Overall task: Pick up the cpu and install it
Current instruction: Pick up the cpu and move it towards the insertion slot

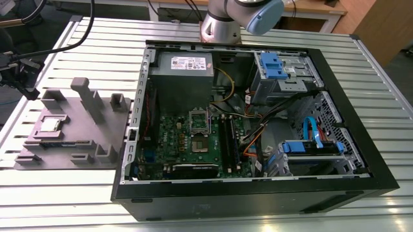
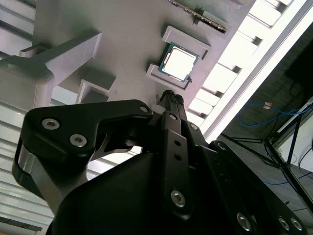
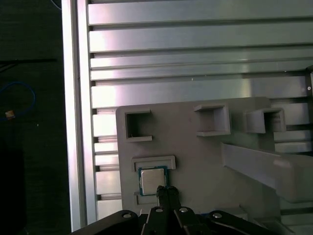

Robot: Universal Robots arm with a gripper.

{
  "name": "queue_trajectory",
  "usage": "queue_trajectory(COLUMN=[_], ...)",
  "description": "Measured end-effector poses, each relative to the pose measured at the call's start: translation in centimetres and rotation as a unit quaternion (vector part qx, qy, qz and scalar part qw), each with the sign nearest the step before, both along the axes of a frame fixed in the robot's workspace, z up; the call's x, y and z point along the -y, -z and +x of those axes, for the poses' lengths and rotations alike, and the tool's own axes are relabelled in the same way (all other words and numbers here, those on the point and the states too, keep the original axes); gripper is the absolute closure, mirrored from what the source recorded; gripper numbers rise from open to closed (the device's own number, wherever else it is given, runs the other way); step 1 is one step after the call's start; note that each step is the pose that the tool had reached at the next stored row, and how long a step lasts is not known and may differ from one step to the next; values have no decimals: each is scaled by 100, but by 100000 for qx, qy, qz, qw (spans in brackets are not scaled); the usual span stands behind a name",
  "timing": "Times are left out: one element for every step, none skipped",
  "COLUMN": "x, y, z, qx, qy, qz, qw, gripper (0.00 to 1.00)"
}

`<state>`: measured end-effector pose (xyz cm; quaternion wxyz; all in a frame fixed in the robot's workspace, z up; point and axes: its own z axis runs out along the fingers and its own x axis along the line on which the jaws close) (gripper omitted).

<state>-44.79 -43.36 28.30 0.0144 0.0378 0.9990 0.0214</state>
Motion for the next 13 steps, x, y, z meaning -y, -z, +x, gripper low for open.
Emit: queue_trajectory(x=[0, 0, 0, 0, 0, 0, 0, 0, 0, 0, 0, 0, 0], y=[0, 0, 1, 6, 13, 21, 32, 50, 66, 83, 102, 119, 137], z=[0, 0, 0, 0, -1, -2, -3, -4, -6, -9, -13, -17, -21], qx=[2, -1, -2, 10, 21, 13, 2, 11, 5, 0, 2, 1, 3], qy=[1, 1, 1, 2, 2, 4, 3, 0, 2, 3, 5, 3, 3], qz=[1, -1, -1, 7, 13, 8, -1, 4, -9, -20, -26, -28, -27], qw=[100000, 100000, 100000, 100000, 100000, 100000, 100000, 100000, 100000, 100000, 100000, 100000, 100000], gripper=[89, 89, 89, 89, 89, 89, 89, 89, 89, 89, 89, 89, 89])
